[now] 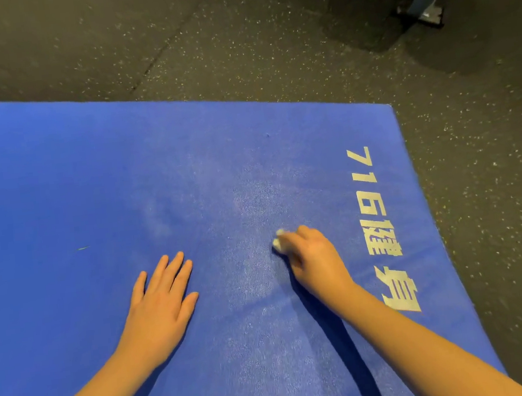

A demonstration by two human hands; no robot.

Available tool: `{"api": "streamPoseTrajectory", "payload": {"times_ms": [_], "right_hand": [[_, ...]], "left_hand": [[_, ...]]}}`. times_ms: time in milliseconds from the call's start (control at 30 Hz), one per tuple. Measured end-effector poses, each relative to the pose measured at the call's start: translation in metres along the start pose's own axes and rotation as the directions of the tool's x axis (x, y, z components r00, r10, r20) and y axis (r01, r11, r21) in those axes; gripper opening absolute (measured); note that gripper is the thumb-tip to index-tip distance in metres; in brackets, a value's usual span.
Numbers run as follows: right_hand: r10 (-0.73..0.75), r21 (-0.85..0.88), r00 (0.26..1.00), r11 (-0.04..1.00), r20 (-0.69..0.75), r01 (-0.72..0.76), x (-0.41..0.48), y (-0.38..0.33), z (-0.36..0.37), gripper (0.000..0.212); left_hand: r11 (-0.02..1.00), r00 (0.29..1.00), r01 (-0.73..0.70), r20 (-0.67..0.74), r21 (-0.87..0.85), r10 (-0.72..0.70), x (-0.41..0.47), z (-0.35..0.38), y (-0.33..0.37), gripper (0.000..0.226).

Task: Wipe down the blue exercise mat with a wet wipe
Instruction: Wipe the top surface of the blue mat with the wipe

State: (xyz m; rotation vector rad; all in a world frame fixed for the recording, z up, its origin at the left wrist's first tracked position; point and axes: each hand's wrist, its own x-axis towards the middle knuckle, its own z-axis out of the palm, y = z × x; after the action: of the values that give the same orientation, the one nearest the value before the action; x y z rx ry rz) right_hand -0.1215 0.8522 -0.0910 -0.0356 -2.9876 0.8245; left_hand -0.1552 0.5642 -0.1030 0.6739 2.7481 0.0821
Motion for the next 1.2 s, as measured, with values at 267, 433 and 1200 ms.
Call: {"api": "streamPoseTrajectory", "payload": {"times_ms": [267,433,1200], "right_hand": [[-0.028,-0.059,1.0,0.998,-0.015,0.027,-0.026,0.009,-0.005,0.019],[-0.179,0.002,0.975,0.984,0.136,0.18,-0.065,-0.017,0.0,0.017],[-0.193,0.167,0.967,0.972,0.167,0.165,-0.114,-0.062,0.0,0.045]], "left_hand": [[0.986,0.995,0.095,0.046,-0.139,-0.089,-0.032,-0.004,0.012,0.091],[0.985,0.992,0.113,0.075,-0.13,-0.104,-0.062,-0.008,0.013,0.092],[0.964,0.992,0.122,0.039,-0.236,-0.116,-0.123,-0.007,0.011,0.09]]}}
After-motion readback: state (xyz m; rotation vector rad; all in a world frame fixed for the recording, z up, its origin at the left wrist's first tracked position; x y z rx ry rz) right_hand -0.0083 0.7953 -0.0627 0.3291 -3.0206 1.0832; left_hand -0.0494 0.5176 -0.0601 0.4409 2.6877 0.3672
